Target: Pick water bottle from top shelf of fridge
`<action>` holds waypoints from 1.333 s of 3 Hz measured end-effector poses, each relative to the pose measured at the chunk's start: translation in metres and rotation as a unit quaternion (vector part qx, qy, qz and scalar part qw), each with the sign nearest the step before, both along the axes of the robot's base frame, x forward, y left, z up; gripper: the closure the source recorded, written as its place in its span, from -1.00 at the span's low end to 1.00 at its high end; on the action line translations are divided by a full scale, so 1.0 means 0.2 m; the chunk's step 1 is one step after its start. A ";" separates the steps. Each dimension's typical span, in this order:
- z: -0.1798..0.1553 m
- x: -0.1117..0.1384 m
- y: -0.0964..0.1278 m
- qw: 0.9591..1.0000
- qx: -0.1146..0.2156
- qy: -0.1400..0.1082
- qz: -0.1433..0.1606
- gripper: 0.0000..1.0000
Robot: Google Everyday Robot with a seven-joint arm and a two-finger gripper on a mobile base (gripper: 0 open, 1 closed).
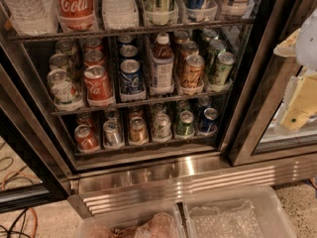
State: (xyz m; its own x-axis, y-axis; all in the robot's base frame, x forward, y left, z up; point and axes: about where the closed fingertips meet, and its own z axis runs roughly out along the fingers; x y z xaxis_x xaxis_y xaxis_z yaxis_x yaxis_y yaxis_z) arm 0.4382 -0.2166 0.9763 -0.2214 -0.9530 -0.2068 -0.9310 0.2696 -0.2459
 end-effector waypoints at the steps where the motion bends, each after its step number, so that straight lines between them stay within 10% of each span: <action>1: 0.00 0.00 0.00 1.000 0.000 0.000 0.000 -1.00; 4: 0.08 0.00 0.10 0.999 0.037 -0.018 0.034 -1.00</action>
Offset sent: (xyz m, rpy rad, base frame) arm 0.0006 0.0069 0.0066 0.0558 -0.0096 0.0294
